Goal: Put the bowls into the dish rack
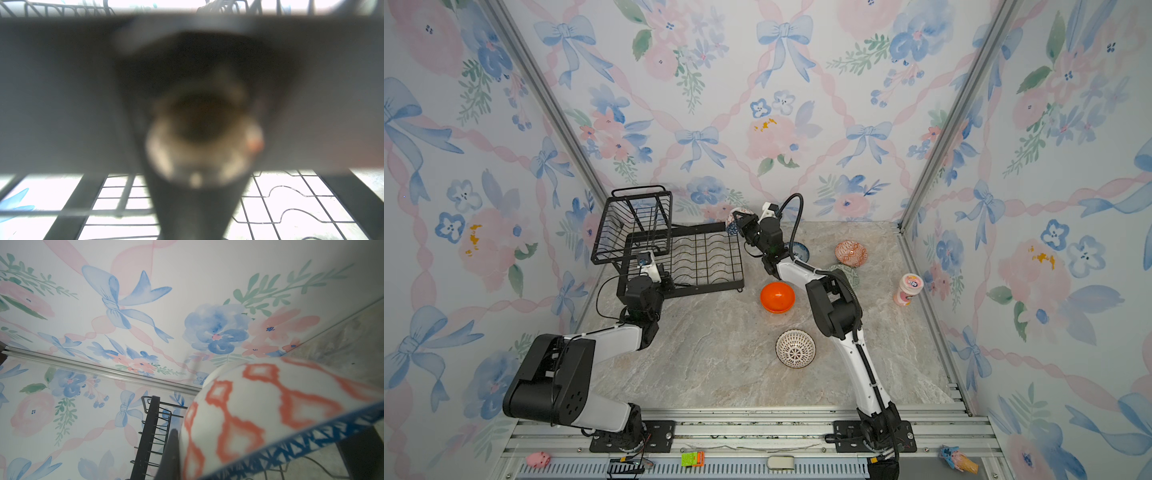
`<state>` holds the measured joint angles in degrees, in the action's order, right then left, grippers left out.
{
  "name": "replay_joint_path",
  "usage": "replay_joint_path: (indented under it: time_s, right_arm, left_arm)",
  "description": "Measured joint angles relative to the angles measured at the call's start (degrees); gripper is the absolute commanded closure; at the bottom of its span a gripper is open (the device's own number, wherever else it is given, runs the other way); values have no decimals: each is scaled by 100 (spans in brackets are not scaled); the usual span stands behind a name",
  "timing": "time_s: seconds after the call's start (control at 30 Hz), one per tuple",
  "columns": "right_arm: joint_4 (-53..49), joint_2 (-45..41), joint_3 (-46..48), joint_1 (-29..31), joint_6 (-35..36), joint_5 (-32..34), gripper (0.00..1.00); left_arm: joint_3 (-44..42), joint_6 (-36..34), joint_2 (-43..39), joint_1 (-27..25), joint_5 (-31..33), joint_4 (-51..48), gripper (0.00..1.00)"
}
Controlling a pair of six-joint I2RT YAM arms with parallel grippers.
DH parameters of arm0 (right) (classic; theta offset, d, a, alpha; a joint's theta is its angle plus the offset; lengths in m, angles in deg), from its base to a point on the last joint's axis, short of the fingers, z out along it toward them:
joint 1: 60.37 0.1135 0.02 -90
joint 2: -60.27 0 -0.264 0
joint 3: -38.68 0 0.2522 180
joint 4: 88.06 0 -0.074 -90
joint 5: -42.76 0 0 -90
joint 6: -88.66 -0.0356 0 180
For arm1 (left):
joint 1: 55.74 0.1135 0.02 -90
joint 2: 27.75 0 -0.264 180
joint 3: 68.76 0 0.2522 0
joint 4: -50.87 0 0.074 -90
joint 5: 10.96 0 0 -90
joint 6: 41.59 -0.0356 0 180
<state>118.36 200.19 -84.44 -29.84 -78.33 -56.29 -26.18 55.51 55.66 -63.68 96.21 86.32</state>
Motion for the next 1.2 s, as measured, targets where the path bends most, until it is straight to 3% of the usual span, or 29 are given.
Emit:
replay_joint_path:
  time_s: [0.4,0.8,1.2]
  right_arm:
    - [-7,-162,101,105,20,7,100]
    - [-328,-190,48,623,286,26,100]
    - [-708,476,-1023,898,459,50,100]
  left_arm:
    - [-505,214,-1025,-586,562,-793,100]
    - [-741,387,-1427,-1040,946,-1021,97]
    - [-750,476,-1381,-1268,1073,-973,97]
